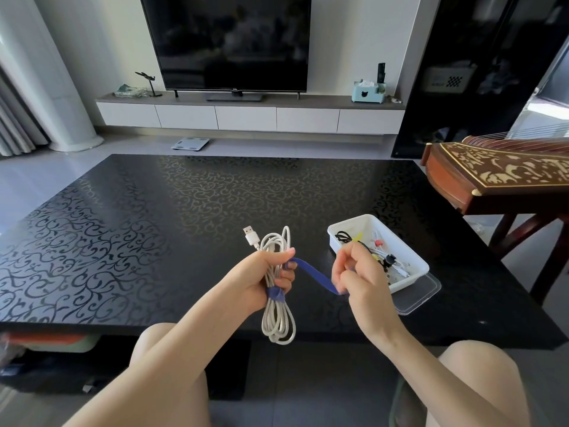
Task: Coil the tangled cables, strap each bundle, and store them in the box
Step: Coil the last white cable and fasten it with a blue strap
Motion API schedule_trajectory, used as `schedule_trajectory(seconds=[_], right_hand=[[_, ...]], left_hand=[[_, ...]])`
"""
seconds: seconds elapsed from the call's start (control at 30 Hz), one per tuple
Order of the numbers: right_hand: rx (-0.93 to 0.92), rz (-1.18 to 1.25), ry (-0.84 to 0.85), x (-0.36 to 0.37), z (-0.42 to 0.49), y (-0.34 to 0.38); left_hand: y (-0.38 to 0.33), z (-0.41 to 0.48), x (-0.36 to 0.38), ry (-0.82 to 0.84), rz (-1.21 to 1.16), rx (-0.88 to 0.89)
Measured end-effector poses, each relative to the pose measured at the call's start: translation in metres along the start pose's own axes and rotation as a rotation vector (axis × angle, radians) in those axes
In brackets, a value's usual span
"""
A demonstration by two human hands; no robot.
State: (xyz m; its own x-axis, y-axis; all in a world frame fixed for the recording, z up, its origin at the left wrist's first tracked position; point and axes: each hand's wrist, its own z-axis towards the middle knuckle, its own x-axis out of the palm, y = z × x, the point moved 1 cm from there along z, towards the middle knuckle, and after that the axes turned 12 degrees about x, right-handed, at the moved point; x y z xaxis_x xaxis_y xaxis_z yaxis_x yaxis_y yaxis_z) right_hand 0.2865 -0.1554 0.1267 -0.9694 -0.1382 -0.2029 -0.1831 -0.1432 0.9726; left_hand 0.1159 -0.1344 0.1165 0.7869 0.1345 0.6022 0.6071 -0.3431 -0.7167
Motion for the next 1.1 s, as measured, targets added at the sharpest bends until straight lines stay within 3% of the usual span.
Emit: schedule_trajectory(seconds=[0.13,0.27,0.43,0.5,0.67,0.8,0.87,0.97,1.1], right_hand=[[-0.008,-0.271,-0.094,0.006,0.007,-0.006],[-0.046,-0.429,0.018,0.005,0.008,-0.012],[-0.168,-0.639,-0.061,-0.001,0.009,-0.008],[-0.118,-0.586,-0.044,-0.005,0.011,-0.007],[0.229,-0.017,-0.017,-0.013,0.016,0.0],[0.277,0.205,0.011,-0.007,0.02,0.007],[0.238,0.179,0.019,-0.003,0.022,0.013],[0.074,-0.072,0.025,0.002,0.019,0.018],[-0.029,-0.355,0.005,0.014,0.016,0.013]], left_hand=[[0.002,-0.002,0.006,0.076,0.111,0.042],[-0.006,-0.004,0.005,0.147,0.193,0.129],[-0.005,-0.008,-0.001,0.231,0.345,0.223],[-0.006,-0.01,-0.004,0.233,0.463,0.289],[-0.009,-0.012,-0.015,0.268,0.719,0.393],[0.003,-0.004,-0.013,0.165,0.795,0.409],[0.008,-0.002,-0.009,0.129,0.883,0.371],[0.012,-0.003,-0.006,0.153,1.033,0.309],[0.012,-0.005,0.004,0.105,1.499,0.451]])
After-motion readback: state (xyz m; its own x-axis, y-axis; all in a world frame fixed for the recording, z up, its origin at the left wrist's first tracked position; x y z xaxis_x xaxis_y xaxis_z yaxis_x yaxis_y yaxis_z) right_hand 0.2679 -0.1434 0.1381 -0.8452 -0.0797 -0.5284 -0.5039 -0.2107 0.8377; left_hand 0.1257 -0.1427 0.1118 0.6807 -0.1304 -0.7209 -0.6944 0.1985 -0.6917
